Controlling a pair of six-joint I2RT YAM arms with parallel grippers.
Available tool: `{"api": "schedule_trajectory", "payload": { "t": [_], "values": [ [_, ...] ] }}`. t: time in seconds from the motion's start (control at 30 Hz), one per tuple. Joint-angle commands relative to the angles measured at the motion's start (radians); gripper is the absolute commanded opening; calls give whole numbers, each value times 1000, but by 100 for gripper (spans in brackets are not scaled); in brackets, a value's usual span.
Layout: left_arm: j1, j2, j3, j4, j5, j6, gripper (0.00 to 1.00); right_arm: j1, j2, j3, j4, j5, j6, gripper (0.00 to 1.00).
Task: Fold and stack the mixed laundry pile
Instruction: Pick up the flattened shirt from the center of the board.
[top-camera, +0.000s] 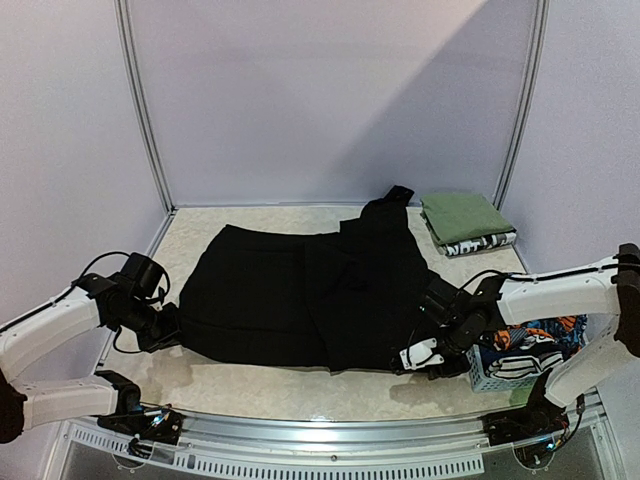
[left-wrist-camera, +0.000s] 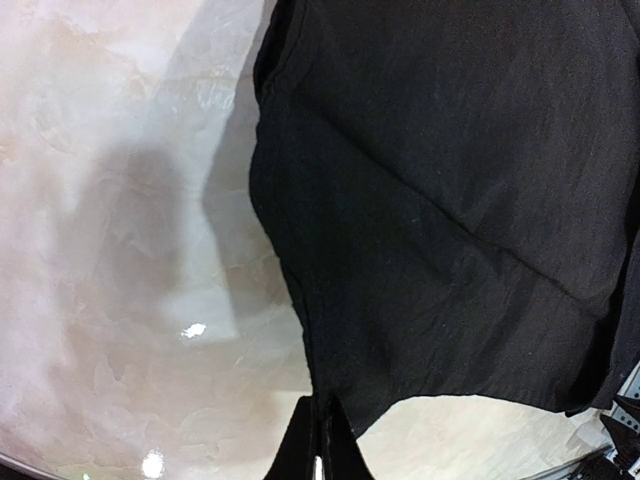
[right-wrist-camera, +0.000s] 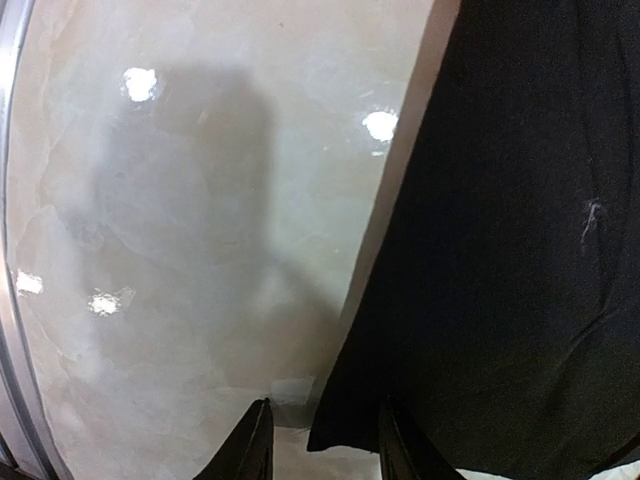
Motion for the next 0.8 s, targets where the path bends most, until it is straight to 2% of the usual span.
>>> {"api": "schedule_trajectory", "payload": {
  "t": [0.0,0.43,0.47,0.57,0.6,0.77],
  "values": [
    [5,-4,19,-12,6,11,0,7,19,-33,71,91,9,35],
    [6,7,24,-11,6,20,0,6,13,-52,102,156,17,32],
    [5,8,24,-12,7,20,0,6,16,-54,103,156,16,29],
    [8,8,26,-13,6,21,0,6,30,-38,79,136,20,8],
    [7,8,31,-15,5,23,0,6,24,-28,63,124,24,4],
    [12,33,113,-54,-14,62,0,7,-57,60,-67,70,27,0]
  ]
}}
